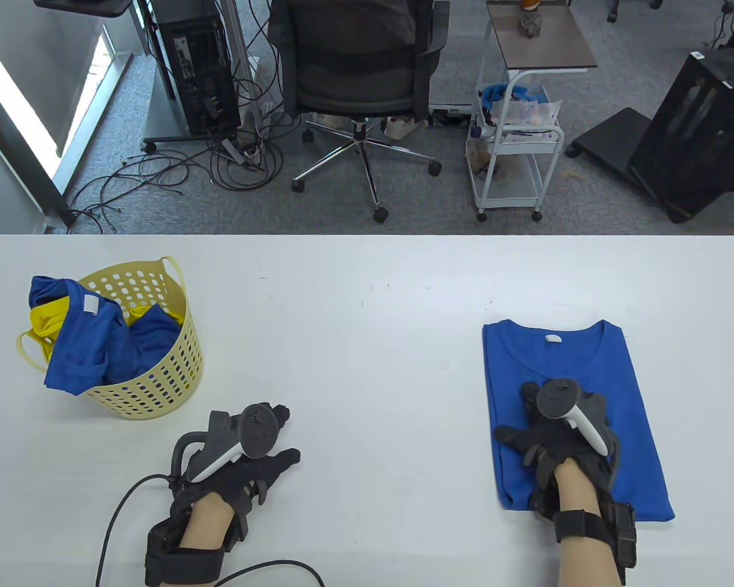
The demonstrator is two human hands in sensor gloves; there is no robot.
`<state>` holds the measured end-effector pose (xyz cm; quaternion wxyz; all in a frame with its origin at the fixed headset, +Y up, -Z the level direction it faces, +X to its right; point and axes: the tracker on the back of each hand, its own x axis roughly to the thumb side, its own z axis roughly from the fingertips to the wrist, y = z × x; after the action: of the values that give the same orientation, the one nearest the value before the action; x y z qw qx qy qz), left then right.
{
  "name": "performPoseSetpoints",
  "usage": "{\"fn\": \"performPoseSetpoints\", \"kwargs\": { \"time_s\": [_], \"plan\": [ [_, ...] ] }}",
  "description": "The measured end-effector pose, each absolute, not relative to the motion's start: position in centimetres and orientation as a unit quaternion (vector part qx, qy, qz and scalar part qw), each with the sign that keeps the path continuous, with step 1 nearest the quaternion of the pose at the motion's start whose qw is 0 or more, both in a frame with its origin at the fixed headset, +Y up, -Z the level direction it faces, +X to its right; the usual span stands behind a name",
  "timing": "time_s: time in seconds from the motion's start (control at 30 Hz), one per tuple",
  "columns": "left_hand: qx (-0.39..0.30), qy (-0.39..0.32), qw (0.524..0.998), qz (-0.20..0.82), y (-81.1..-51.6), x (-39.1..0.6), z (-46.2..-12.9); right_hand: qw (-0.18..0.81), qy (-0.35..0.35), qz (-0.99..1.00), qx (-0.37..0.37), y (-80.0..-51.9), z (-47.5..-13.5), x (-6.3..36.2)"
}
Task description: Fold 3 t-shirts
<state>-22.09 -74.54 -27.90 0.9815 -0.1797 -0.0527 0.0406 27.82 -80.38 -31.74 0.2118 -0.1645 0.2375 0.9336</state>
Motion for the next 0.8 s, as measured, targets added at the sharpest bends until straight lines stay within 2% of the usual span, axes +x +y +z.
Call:
{"fn": "performPoseSetpoints", "kwargs": {
  "time_s": [0.37, 0.8],
  "plan": [
    [-0.180, -0.053, 0.981, 0.039, -74.6, -22.0, -27.9, 0.222, 0.236, 0.932, -0.159, -80.5, -33.0, 29.2],
    [-0.185, -0.050, 0.981, 0.036, -74.9, -22.0, -28.1, 0.214, 0.232, 0.939, -0.139, -80.4, -33.7, 27.5]
  ]
}}
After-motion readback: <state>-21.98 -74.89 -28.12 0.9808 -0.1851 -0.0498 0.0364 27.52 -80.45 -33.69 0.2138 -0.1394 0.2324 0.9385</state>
